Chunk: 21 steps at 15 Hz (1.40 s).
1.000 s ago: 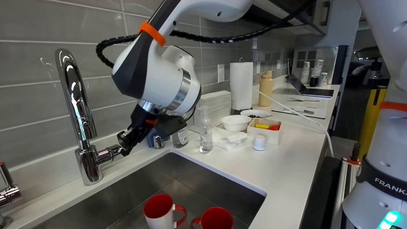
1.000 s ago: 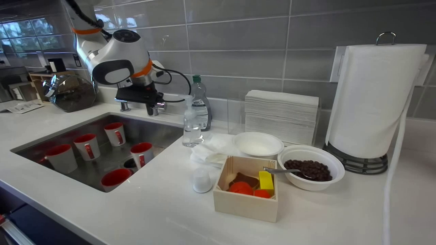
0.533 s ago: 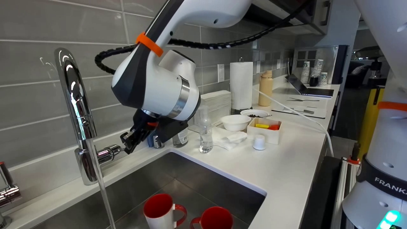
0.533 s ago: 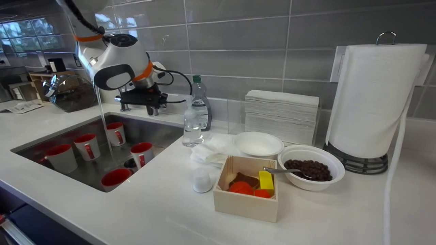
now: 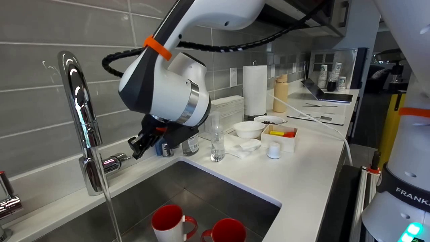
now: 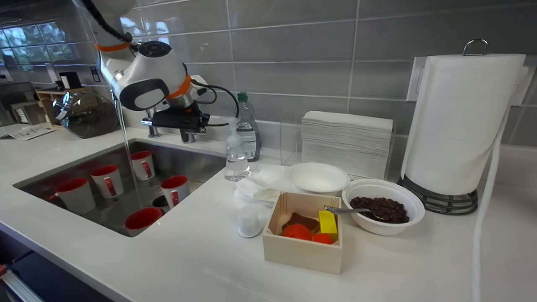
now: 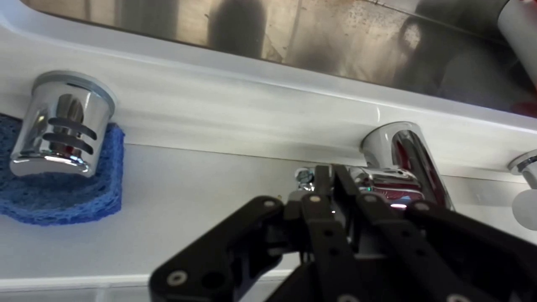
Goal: Open and close the faucet on the right
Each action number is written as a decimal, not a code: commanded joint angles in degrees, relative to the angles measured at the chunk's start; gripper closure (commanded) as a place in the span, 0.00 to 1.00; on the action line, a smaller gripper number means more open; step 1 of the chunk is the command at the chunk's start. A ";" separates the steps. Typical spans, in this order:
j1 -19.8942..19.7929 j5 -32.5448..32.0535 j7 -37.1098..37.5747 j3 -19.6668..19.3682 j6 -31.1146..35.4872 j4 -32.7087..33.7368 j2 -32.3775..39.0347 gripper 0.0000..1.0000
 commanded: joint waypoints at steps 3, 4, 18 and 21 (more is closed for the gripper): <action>1.34 1.24 1.11 -1.78 0.09 1.09 -0.32 1.00; 1.41 1.36 1.42 -1.73 -0.23 1.08 -0.79 1.00; 6.55 1.74 2.34 -9.56 0.09 3.56 -0.33 1.00; 8.12 1.92 2.84 -11.16 -0.89 3.89 0.32 1.00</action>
